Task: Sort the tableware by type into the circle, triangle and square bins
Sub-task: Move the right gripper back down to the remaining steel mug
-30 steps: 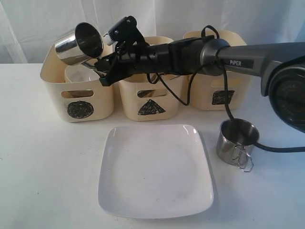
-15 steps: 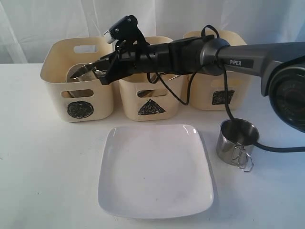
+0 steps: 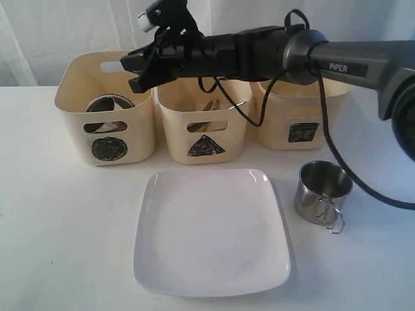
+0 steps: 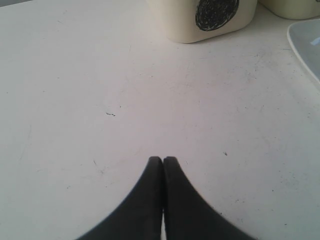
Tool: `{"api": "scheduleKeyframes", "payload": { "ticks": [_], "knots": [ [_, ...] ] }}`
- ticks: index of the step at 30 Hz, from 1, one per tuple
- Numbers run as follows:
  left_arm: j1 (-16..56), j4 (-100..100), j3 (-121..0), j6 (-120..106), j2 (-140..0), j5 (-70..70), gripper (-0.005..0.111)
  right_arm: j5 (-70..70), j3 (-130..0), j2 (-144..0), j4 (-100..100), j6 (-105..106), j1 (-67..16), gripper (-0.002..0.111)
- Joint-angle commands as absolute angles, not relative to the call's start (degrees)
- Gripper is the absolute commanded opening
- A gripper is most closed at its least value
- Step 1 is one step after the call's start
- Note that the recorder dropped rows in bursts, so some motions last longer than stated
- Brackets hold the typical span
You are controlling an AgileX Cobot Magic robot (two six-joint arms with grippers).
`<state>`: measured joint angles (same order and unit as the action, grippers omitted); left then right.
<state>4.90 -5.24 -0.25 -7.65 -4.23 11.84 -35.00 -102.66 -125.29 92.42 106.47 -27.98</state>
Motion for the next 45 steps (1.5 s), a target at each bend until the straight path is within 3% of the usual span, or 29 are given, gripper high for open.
{"api": "scheduleKeyframes", "payload": {
  "ticks": [1, 7, 12, 23, 34, 40, 45],
  "knots": [
    [4.7, -5.4, 0.0, -7.6, -4.0, 12.1, 0.0, -35.5, -102.8, -121.9, 86.8, 102.4, -28.0, 0.003],
    [4.7, -5.4, 0.0, -7.6, -4.0, 12.1, 0.0, -35.9, -101.2, -119.1, 70.4, 84.8, -27.1, 0.0],
    [4.7, -5.4, 0.0, -7.6, -4.0, 12.1, 0.0, -35.4, -94.8, -113.5, 69.1, 81.9, -25.3, 0.0],
    [4.7, -5.4, 0.0, -7.6, -4.0, 12.1, 0.0, -23.9, -72.4, -93.2, 50.7, 60.3, -22.0, 0.0],
    [4.7, -5.4, 0.0, -7.6, -4.0, 12.1, 0.0, -45.3, -66.7, -84.4, 24.0, 23.0, -20.5, 0.0],
    [4.7, -5.4, 0.0, -7.6, -4.0, 12.1, 0.0, -62.3, -66.6, -84.5, 11.2, 17.5, -20.5, 0.02],
    [4.7, -5.4, 0.0, -7.6, -4.0, 12.1, 0.0, -65.7, -64.1, -84.9, 10.5, 17.2, -20.5, 0.052]
  ]
}}
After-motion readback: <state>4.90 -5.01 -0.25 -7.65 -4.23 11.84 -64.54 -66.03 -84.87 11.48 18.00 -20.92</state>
